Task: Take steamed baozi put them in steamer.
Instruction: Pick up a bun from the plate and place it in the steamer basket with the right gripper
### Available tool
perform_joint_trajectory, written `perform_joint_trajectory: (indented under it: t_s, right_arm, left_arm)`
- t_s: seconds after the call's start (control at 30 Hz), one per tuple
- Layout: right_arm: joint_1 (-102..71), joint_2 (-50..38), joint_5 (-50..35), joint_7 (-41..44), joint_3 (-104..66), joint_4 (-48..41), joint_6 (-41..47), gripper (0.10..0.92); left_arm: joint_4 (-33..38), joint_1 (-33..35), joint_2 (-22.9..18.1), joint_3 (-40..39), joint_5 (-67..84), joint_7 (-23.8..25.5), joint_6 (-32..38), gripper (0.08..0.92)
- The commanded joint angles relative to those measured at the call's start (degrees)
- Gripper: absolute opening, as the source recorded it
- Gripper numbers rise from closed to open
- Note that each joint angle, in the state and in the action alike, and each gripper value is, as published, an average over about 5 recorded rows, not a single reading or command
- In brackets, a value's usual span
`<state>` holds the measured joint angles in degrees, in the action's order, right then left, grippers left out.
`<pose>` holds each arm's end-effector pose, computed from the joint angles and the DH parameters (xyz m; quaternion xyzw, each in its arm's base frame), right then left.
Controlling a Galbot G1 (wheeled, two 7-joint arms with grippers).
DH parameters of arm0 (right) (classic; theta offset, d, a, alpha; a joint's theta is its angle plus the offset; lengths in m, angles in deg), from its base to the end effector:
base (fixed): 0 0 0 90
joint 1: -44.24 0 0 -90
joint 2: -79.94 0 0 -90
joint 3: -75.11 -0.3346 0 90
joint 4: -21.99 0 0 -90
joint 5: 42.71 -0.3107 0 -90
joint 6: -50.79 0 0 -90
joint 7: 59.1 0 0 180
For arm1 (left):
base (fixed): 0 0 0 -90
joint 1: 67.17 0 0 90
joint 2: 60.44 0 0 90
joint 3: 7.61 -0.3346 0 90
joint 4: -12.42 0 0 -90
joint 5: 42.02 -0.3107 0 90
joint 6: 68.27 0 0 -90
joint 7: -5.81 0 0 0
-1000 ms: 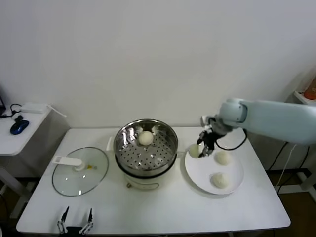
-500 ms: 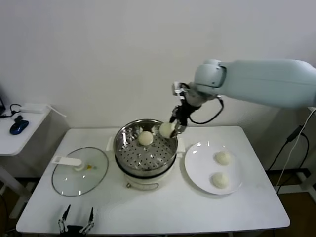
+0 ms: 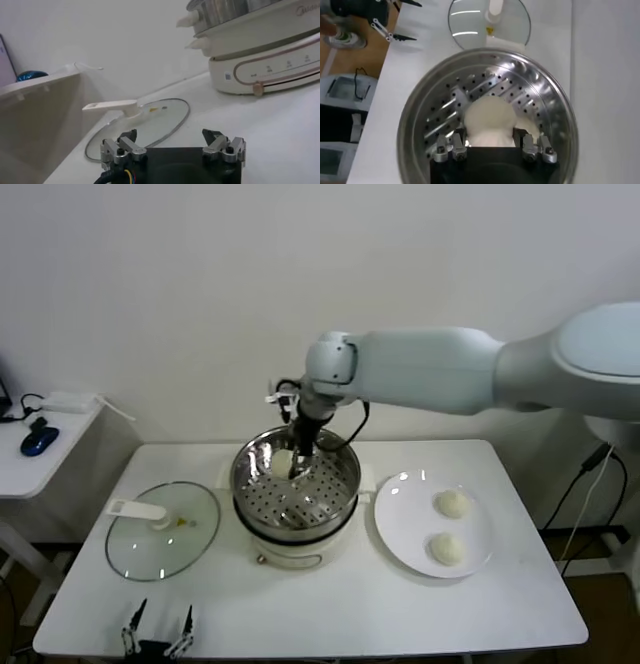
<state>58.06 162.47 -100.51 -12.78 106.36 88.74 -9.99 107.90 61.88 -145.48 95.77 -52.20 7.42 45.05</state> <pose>0.5064 0.1825 -0.0279 0.5710 -0.5548 0.4960 0.3466 0.0462 0.0977 -0.4207 0.0170 -0.9795 -0.1765 0.0952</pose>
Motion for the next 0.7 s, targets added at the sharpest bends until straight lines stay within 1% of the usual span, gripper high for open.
perform_joint_trajectory:
  t_s: [0.03,0.3,0.5,0.6,0.7]
  right_arm:
    - [-8.5,5.9,4.2,-1.5,-2.2,-6.2,1.7,0.619]
    - [-10.8,6.5,8.1,-2.5,-2.2,-8.4,1.7,0.619]
    - [-11.1,6.6,7.5,-4.2,-4.0,-9.7,1.5,0.622]
    - [-9.0,5.2,6.1,-3.5,-4.0,-7.9,0.9,0.663]
    - [-4.5,2.5,4.1,-1.2,-1.9,-4.6,-0.8,0.746]
  left_arm:
    - [-0.1,-0.1,0.0,0.0,0.0,0.3,-0.2,0.823]
    - [-0.6,-0.5,-0.1,0.0,0.0,0.3,-0.1,0.823]
    - [-0.7,-0.7,-0.2,0.0,-0.2,0.3,-0.1,0.823]
    - [-0.6,-0.7,-0.2,0.1,-0.2,0.2,-0.1,0.823]
    - [-0.4,-0.6,-0.3,0.2,-0.2,0.2,-0.2,0.823]
